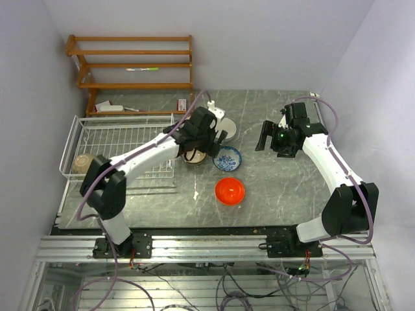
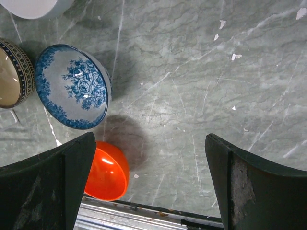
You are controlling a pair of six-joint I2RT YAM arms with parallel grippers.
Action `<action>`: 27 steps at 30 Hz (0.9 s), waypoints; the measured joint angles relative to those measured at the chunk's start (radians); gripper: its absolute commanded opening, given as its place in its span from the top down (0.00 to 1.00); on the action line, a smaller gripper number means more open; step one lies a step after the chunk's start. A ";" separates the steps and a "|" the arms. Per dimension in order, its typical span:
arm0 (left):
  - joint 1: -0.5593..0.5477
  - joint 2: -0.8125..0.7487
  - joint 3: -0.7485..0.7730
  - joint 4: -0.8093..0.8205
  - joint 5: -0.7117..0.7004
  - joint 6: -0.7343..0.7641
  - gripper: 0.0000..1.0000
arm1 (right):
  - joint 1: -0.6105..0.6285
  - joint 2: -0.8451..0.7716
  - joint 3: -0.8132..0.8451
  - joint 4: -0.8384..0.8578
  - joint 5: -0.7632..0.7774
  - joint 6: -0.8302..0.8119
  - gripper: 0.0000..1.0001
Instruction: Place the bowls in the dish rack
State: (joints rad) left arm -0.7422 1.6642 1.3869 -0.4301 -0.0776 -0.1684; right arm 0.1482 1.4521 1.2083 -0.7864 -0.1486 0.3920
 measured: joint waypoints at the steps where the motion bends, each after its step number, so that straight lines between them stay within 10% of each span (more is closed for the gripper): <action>1: -0.002 0.032 -0.001 0.000 0.000 0.012 0.07 | -0.002 0.000 0.000 0.000 0.000 0.000 0.02; 20: 0.000 0.120 -0.210 0.100 -0.048 0.098 0.26 | -0.037 0.000 0.000 -0.001 -0.020 -0.009 0.02; 27: 0.000 0.120 -0.225 0.128 -0.047 0.109 0.48 | -0.038 0.000 0.000 -0.001 -0.024 -0.009 0.02</action>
State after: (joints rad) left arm -0.7425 1.7844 1.1622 -0.3023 -0.1246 -0.0589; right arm 0.1104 1.4521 1.2079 -0.7872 -0.1726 0.3832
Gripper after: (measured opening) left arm 0.617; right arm 0.975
